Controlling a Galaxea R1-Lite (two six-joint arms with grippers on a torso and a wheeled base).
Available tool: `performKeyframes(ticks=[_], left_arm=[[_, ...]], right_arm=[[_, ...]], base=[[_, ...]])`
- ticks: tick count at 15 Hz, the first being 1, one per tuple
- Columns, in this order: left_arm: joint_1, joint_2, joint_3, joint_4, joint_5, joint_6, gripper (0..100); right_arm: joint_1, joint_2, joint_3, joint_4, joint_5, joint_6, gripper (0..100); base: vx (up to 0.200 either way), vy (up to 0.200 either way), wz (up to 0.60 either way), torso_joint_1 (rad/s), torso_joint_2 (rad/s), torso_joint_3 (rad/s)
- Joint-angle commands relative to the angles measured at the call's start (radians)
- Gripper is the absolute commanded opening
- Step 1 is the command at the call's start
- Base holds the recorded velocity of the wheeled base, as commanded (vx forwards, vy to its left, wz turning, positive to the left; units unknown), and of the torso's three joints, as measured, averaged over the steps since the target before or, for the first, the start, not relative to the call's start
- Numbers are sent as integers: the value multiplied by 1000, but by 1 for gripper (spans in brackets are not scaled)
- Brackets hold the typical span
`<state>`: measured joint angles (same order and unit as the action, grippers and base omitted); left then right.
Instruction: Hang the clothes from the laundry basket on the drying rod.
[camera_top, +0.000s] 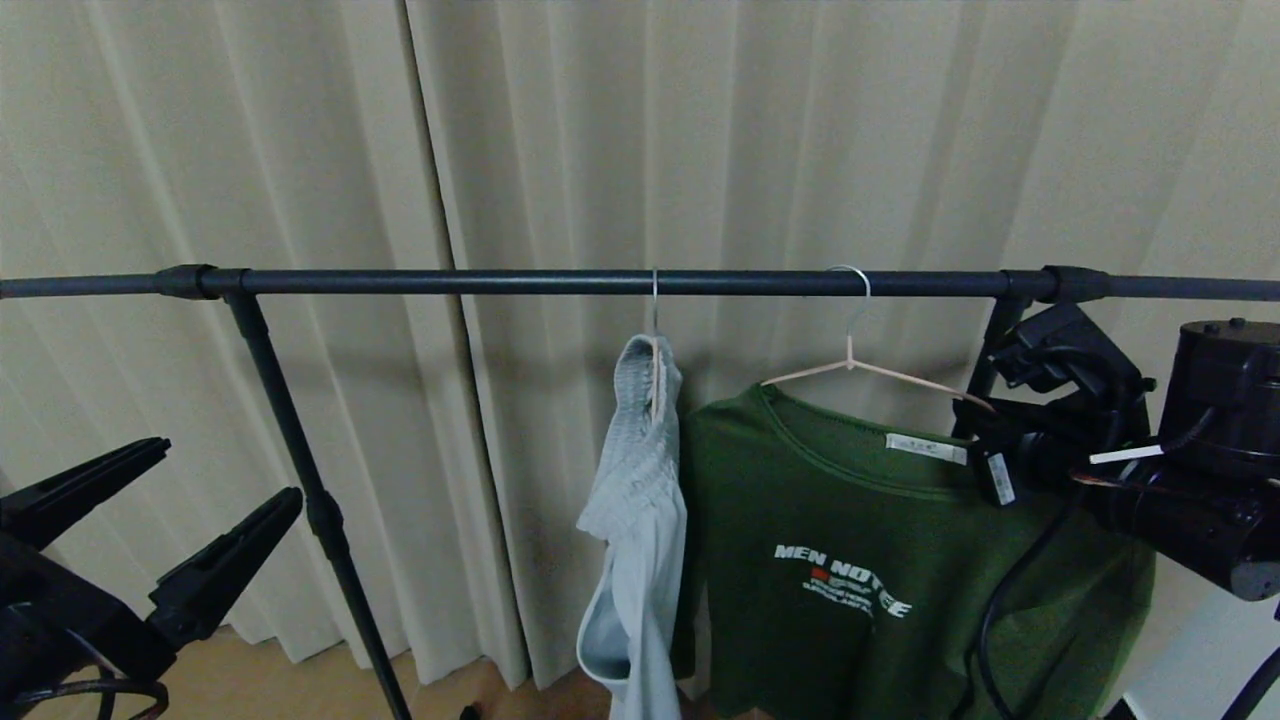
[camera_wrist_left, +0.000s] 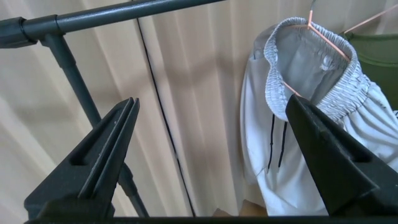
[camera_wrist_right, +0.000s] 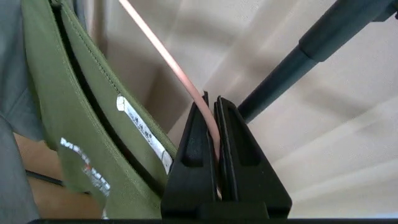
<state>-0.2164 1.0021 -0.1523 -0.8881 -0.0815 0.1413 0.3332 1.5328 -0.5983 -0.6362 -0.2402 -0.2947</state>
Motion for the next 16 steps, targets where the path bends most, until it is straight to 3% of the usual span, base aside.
performKeyframes(ticks=[1, 2, 8, 11, 13, 16], left_arm=[[0, 3, 0, 0, 0, 0, 100], [0, 3, 0, 0, 0, 0, 100], [0, 10, 0, 0, 0, 1, 100], [2, 12, 0, 0, 0, 0, 100], [3, 10, 2, 0, 2, 0, 100], [23, 10, -3, 0, 2, 3, 100]], right_arm=[[3, -3, 3, 0, 1, 0, 0], [3, -3, 5, 0, 2, 0, 100], [3, -69, 37, 0, 19, 29, 100], [1, -118, 77, 0, 177, 111, 100], [-2, -157, 94, 0, 226, 169, 100], [1, -223, 126, -2, 231, 223, 100]], base=[[0, 0, 0, 0, 0, 0], [0, 0, 0, 0, 0, 0], [0, 0, 0, 0, 0, 0], [0, 0, 0, 0, 0, 0], [0, 0, 0, 0, 0, 0], [0, 0, 0, 0, 0, 0]])
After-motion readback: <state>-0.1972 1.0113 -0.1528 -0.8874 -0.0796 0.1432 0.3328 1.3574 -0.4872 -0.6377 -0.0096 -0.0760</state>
